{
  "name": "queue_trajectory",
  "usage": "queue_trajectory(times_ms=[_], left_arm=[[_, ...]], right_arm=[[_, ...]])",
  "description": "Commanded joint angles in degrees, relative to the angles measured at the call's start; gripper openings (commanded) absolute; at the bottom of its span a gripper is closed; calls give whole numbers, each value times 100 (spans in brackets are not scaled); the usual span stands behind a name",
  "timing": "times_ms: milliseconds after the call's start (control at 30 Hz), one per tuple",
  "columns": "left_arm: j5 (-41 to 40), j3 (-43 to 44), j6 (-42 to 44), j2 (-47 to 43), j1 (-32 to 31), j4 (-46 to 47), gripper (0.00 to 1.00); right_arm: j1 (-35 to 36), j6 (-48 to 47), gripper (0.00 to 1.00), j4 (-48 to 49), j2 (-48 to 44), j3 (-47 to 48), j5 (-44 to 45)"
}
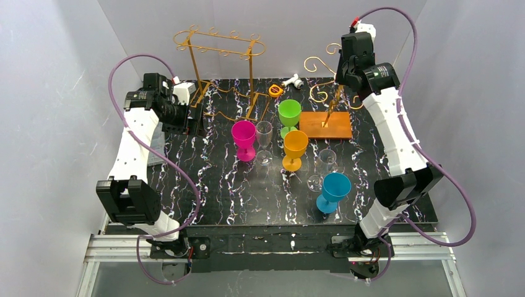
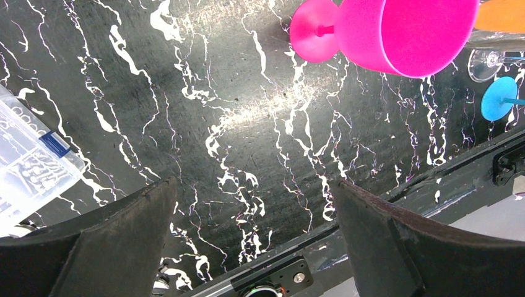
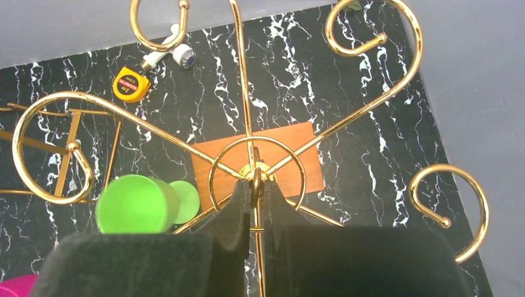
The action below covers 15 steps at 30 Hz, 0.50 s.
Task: Place the wine glass upside down on the wine glass rack
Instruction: Adjust the wine rack at the center of the board.
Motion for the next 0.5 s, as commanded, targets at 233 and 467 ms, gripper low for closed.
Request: queue_trajectory(times_ms=[233, 467], left_arm=[[89, -175, 19, -457, -17, -31, 98], [111, -178, -17, -502, -222, -30, 98]], right_arm=[[-4, 235, 1, -490, 51, 1488, -61], [-4, 62, 1, -442, -654, 206, 220]])
